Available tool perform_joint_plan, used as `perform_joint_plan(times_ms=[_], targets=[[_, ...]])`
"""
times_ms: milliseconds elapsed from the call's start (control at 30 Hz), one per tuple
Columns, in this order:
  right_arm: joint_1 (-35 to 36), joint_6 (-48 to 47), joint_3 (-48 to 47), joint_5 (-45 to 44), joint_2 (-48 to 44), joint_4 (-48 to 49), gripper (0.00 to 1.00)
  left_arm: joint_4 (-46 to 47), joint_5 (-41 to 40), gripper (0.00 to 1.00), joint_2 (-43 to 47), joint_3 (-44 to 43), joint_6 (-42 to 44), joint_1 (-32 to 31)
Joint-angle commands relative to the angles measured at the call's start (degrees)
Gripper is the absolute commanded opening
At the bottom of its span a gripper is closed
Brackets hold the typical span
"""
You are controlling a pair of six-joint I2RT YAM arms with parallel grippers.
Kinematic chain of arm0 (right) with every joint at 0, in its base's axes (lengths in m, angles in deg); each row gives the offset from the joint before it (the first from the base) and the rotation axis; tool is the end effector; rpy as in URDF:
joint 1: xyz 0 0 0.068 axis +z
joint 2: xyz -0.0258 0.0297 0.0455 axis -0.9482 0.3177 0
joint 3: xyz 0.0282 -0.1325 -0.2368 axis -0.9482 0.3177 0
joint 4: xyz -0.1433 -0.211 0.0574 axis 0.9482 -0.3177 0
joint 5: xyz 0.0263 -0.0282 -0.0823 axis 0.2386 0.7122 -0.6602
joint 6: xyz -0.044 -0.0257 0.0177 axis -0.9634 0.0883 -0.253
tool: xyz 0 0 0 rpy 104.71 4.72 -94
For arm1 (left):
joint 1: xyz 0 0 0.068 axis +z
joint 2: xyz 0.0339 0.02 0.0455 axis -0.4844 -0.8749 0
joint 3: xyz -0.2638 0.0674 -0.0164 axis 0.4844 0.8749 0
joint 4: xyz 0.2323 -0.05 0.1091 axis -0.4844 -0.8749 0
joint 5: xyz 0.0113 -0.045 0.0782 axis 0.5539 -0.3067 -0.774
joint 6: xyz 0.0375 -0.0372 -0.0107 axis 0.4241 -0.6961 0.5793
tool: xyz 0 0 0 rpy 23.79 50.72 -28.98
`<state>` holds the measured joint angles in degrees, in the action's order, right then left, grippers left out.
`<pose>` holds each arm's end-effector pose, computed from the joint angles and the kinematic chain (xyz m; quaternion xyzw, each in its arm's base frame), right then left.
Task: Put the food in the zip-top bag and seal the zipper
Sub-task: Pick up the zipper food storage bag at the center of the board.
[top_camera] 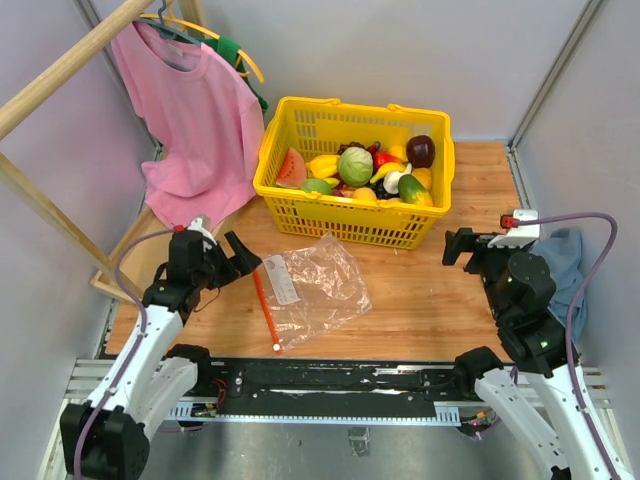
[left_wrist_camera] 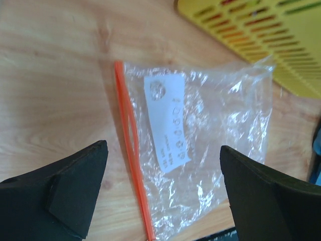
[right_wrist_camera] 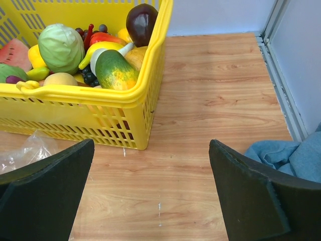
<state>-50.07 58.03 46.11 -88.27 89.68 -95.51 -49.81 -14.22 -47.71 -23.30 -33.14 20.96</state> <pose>0.1030 0.0286 0.3541 0.0371 0.7213 0.0768 0.6873 0.1697 -0.0299 0.2402 -0.1546 0.8709 -0.2312 0.4052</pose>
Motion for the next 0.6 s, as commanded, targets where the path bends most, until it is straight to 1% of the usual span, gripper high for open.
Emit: perform_joint_plan(times_ms=[0,167,300,467,567], targets=[[1.2,0.4,0.8,1.8,-0.9,1.5,0.98,8.0,8.5,0.95,-2.8,5.7,-4.9,0.0],[1.3,0.2,1.0,3.2,-0.6,2.0,0.98,16.4,11.8,0.84,-6.6,11.1,-7.5,-0.1],[1.3,-0.1,1.2,4.4,-0.6,2.5,0.98,20.4,10.6,0.77,-10.0,13.8,-8.1,-0.1],[1.3,-0.2,1.3,5.3,-0.4,2.7,0.98,25.1,9.3,0.74,-14.5,15.7,-8.1,-0.2],[1.3,-0.3,1.4,6.0,-0.5,2.9,0.98,27.9,10.0,0.68,-18.1,16.3,-7.9,-0.2]])
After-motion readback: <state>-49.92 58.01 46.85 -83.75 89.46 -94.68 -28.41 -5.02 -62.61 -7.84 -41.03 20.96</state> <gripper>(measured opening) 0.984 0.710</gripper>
